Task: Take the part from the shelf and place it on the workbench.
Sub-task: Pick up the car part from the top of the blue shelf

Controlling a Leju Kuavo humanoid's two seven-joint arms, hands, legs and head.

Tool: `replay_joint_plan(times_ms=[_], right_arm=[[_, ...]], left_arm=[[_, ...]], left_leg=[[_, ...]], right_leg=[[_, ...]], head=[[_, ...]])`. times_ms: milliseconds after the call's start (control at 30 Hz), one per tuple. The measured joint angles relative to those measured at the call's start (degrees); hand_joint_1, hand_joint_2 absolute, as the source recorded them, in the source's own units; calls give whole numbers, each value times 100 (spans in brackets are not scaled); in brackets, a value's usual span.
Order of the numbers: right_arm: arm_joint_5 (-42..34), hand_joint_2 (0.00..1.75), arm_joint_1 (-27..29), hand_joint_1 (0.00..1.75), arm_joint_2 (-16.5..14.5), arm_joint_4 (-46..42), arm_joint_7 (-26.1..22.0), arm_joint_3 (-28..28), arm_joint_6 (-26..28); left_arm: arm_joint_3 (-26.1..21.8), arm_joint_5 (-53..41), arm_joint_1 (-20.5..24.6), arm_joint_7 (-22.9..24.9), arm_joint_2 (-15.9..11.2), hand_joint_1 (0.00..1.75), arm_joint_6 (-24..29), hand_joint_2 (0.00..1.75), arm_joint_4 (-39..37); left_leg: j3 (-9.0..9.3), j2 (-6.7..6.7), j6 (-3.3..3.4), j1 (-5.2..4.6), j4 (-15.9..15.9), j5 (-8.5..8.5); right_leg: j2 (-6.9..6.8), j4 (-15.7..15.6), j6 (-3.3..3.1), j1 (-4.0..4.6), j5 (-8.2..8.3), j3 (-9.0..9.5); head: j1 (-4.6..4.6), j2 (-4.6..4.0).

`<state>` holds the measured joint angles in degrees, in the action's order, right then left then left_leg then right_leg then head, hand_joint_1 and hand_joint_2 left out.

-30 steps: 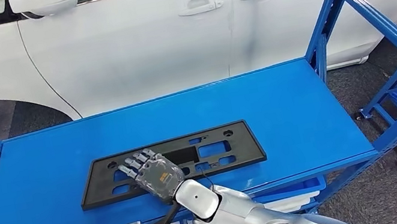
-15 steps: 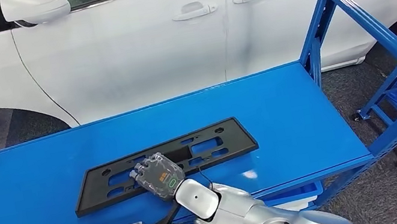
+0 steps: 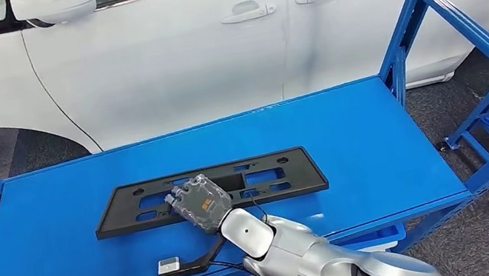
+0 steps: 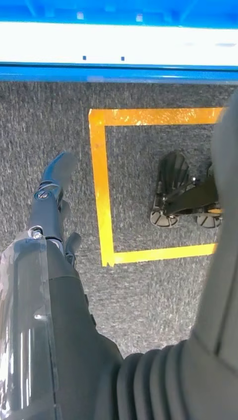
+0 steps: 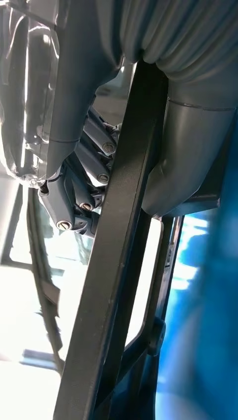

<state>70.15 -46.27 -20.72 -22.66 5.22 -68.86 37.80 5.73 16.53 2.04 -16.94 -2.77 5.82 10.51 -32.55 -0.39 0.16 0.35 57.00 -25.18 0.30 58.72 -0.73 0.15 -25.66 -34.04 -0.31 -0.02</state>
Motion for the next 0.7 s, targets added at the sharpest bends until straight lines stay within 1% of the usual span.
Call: replay_joint_plan(times_ms=[33, 100, 133, 233, 267, 300, 333, 367, 400, 433, 467, 500, 533, 567, 633, 667, 700], right_arm=[[29, 175, -20, 175, 8, -51, -31, 100, 63], [94, 175, -48, 175, 27, -163, -99, 278, 129], [116, 175, -56, 175, 35, -195, -127, 330, 139], [124, 175, -61, 175, 38, -206, -141, 353, 141], [50, 175, -61, 175, 51, -314, -267, 491, 142], [-842, 175, 3, 175, 124, -808, -1096, 983, -24], [-1990, 175, 96, 175, 234, -1459, -2035, 1552, -276], [-3349, 175, 205, 175, 362, -2235, -3003, 2184, -583], [-4776, 175, 324, 175, 485, -2999, -3854, 2738, -933], [-5483, 175, 402, 175, 558, -3472, -4022, 2993, -1145], [-5944, 175, 470, 175, 608, -3873, -4103, 3212, -1298], [-6221, 175, 546, 175, 651, -4231, -4179, 3397, -1438], [-6417, 175, 635, 175, 695, -4584, -4270, 3558, -1594], [-6614, 175, 727, 175, 737, -4942, -4356, 3699, -1803], [-7294, 175, 911, 175, 826, -5750, -4440, 3989, -2408], [-7695, 175, 972, 175, 870, -6171, -4438, 4151, -2744], [-8072, 175, 1017, 175, 912, -6569, -4401, 4316, -3072]], left_arm=[[2, 0, -2, 20, 2, 0, -3, 175, 0], [2, 10, -6, 66, 2, 0, -21, 175, 0], [2, 14, -6, 79, 2, 0, -27, 175, 0], [2, 15, -6, 84, 2, 0, -31, 175, 0], [1, 30, -5, 105, 4, 0, -55, 175, 0], [-9, 67, -12, 223, 5, 0, -111, 175, 0], [-19, 105, -22, 347, 6, 0, -173, 175, 0], [-30, 144, -35, 474, 4, 0, -236, 175, 0], [-42, 169, -48, 583, -2, 0, -276, 175, 0], [-44, 173, -55, 596, -8, 0, -284, 175, 0], [-48, 178, -57, 604, -14, 0, -287, 175, 0], [-55, 186, -56, 609, -18, 0, -287, 175, 0], [-67, 194, -54, 613, -19, 0, -286, 175, 0], [-85, 210, -53, 612, -19, 0, -283, 175, 0], [-138, 263, -60, 574, -15, 0, -269, 175, 0], [-163, 294, -68, 539, -11, 0, -260, 175, 0], [-187, 322, -76, 500, -8, 0, -251, 175, 0]], left_leg=[[-10, 2, -31, -4, 4, -3], [-17, 8, -81, 9, -2, 2], [-15, 10, -95, 16, -6, 4], [-14, 10, -101, 17, -9, 6], [-44, 11, -121, 20, 69, -57], [-263, 13, -165, 35, 535, -257], [-448, 14, -209, 53, 926, -401], [-571, 17, -253, 74, 1190, -472], [-591, 18, -277, 96, 1229, -412], [-382, 18, -279, 109, 789, -210], [-200, 13, -263, 107, 408, -70], [-91, 8, -233, 101, 162, -1], [-58, 1, -196, 89, 67, -3], [-67, -5, -148, 71, 61, -6], [-81, -10, -62, 78, 53, 10], [-78, -11, -21, 84, 41, 18], [-74, -10, 14, 91, 28, 24]], right_leg=[[2, -76, -13, 12, 3, 24], [12, -77, -32, 22, 17, 5], [15, -78, -40, 28, 19, 3], [17, -80, -45, 29, 21, 2], [12, -111, -67, 11, 35, 21], [4, -139, -90, -5, 42, 44], [-5, -163, -109, -22, 43, 73], [-14, -183, -122, -40, 39, 106], [-17, -167, -109, -43, 15, 124], [-16, -151, -86, -44, -7, 136], [-10, -130, -60, -38, -24, 133], [-4, -116, -30, -29, -30, 119], [2, -110, 0, -21, -30, 101], [5, -109, 31, -18, -23, 85], [3, -93, 103, -29, -53, 77], [1, -3, 137, -36, -126, 43], [1, 199, 165, -41, -259, -46]], head=[[0, 0], [0, 0], [0, 0], [0, 0], [-1, 0], [-1, 0], [-1, 0], [-2, 0], [-1, 0], [-1, 0], [-1, 0], [0, 0], [0, 0], [0, 0], [0, 0], [0, 0], [0, 0]])
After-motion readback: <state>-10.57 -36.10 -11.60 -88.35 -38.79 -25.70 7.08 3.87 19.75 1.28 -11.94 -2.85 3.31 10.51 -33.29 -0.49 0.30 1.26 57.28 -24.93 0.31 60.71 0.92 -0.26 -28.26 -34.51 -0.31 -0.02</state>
